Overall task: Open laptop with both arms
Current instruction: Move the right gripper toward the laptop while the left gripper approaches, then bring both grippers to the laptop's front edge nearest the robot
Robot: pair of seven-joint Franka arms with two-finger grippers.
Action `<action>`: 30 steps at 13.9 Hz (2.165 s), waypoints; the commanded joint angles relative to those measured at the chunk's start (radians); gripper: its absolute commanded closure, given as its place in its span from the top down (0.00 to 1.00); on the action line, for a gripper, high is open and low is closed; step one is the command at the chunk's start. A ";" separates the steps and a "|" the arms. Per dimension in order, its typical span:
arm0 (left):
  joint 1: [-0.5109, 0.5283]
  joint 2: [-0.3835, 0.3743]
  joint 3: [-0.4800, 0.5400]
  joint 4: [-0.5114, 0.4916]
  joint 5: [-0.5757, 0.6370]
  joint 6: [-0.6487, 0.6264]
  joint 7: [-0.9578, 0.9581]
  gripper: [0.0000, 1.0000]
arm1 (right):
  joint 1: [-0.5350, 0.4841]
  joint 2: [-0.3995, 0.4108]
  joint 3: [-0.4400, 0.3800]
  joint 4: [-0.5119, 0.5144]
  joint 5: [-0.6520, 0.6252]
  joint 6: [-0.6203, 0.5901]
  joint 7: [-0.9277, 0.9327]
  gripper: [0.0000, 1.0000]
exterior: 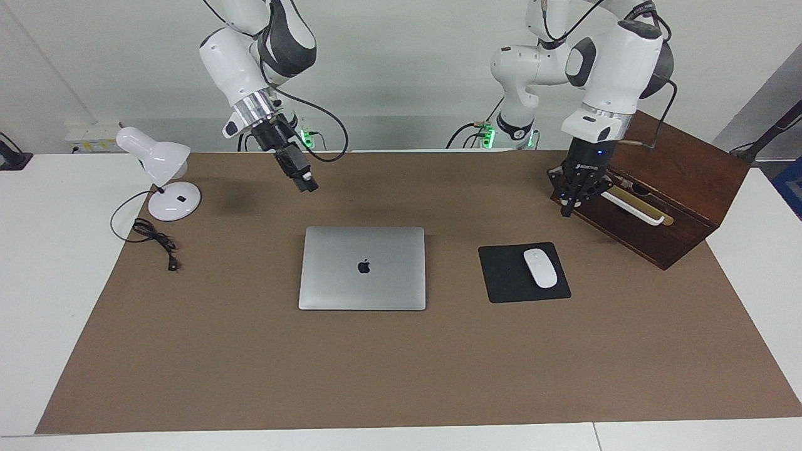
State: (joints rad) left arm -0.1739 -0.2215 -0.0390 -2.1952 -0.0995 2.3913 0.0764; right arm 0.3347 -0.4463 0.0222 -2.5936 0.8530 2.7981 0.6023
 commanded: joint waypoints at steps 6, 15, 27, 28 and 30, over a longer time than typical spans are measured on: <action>-0.185 -0.021 0.013 -0.297 -0.012 0.464 -0.102 0.00 | 0.000 -0.130 0.093 -0.146 0.064 0.107 0.131 1.00; -0.340 0.137 0.013 -0.459 -0.012 0.905 -0.116 0.00 | 0.000 -0.132 0.154 -0.190 0.175 0.170 0.119 1.00; -0.502 0.289 0.016 -0.492 -0.014 1.112 -0.095 0.00 | 0.000 -0.014 0.154 -0.180 0.202 0.189 0.076 1.00; -0.512 0.292 0.016 -0.492 -0.012 1.112 -0.093 0.00 | 0.000 -0.009 0.154 -0.177 0.202 0.189 0.076 1.00; -0.538 0.292 0.016 -0.492 -0.014 1.111 -0.092 0.00 | 0.000 -0.005 0.154 -0.175 0.202 0.187 0.076 1.00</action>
State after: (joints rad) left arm -0.6720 0.0649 -0.0394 -2.6765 -0.1007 3.4714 -0.0332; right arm 0.3346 -0.4603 0.1673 -2.7701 1.0142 2.9604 0.7177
